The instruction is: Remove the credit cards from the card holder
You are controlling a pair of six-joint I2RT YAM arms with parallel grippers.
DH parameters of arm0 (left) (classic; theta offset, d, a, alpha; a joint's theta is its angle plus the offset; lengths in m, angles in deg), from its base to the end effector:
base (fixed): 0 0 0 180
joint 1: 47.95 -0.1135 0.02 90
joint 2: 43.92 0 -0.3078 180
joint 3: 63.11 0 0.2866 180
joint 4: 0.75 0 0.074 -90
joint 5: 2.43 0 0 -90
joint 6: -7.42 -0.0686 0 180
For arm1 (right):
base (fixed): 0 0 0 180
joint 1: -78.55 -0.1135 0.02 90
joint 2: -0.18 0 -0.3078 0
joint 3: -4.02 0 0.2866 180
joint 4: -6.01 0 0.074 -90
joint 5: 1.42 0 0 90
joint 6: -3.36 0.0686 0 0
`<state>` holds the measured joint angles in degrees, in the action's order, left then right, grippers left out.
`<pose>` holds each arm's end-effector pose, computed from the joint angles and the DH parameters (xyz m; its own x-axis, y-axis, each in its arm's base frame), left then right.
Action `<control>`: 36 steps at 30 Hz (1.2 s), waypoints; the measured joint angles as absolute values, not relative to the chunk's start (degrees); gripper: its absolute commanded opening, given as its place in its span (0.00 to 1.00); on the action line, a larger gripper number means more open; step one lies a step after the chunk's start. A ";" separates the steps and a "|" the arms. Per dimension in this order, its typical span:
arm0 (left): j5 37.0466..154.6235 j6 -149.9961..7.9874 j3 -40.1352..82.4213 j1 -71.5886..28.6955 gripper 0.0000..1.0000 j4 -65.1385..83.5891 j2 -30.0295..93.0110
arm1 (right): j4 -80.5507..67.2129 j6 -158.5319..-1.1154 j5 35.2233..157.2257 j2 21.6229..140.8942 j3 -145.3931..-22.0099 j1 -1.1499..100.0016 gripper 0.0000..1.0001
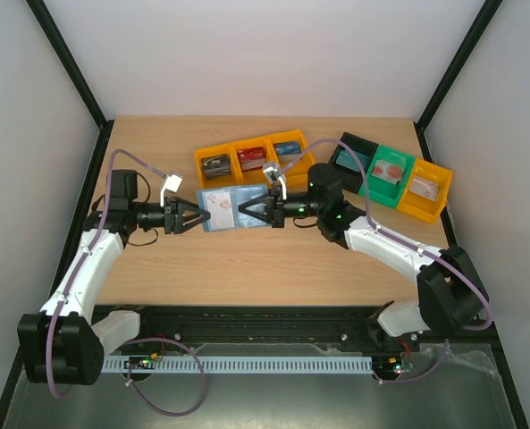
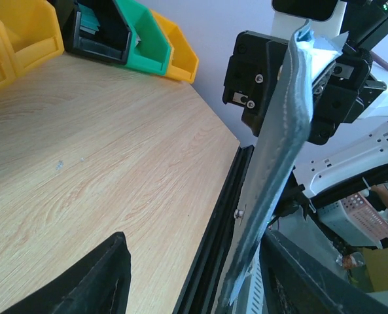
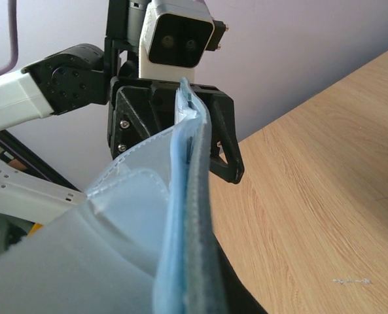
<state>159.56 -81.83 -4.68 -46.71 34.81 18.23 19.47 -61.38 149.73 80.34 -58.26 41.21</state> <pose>0.2344 -0.0703 0.3068 -0.6426 0.0099 -0.7661 0.7343 0.2933 -0.6122 0.2394 0.2582 0.3205 -0.4766 -0.1046 -0.8729 -0.8665 -0.1121 0.4865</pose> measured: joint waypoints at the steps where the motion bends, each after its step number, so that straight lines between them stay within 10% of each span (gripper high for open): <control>1: 159.60 -81.94 -4.70 -46.73 0.52 34.81 18.23 | 19.36 -61.58 149.99 80.16 -58.26 41.19 0.02; 23: 161.48 -83.36 -5.09 -46.73 0.11 34.09 18.23 | 12.45 -66.23 151.48 79.66 -58.33 41.71 0.02; 36: 159.25 -83.27 -5.07 -43.94 0.15 33.63 18.34 | 11.88 -65.69 152.13 79.62 -58.33 41.91 0.02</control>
